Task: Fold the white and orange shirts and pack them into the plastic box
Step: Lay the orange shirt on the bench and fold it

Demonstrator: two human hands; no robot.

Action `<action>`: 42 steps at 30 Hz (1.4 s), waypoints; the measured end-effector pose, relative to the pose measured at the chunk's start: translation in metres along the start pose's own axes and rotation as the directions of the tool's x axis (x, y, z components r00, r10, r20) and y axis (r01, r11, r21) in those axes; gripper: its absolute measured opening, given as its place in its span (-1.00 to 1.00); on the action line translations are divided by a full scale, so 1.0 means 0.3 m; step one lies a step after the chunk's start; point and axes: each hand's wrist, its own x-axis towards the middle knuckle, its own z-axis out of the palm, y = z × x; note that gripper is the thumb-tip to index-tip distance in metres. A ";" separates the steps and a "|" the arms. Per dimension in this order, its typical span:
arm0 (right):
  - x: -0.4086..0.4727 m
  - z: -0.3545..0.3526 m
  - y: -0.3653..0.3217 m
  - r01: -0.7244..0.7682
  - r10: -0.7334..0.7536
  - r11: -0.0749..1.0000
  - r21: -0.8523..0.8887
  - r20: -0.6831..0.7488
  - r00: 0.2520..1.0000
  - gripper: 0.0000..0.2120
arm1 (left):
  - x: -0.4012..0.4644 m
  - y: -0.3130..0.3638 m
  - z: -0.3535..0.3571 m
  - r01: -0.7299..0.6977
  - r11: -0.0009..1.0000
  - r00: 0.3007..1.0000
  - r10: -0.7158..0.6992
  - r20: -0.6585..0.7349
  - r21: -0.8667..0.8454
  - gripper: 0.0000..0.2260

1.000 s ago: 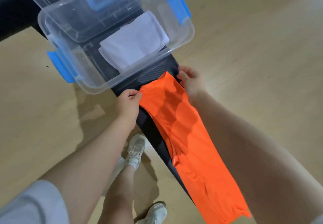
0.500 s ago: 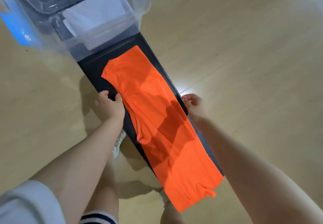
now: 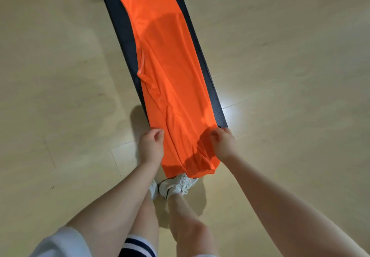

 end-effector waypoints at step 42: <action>-0.096 0.099 0.086 -0.033 0.054 0.967 0.252 -0.077 0.996 -0.82 | -0.196 -0.101 0.275 0.143 0.990 0.972 -0.139 -0.192 0.010 -0.75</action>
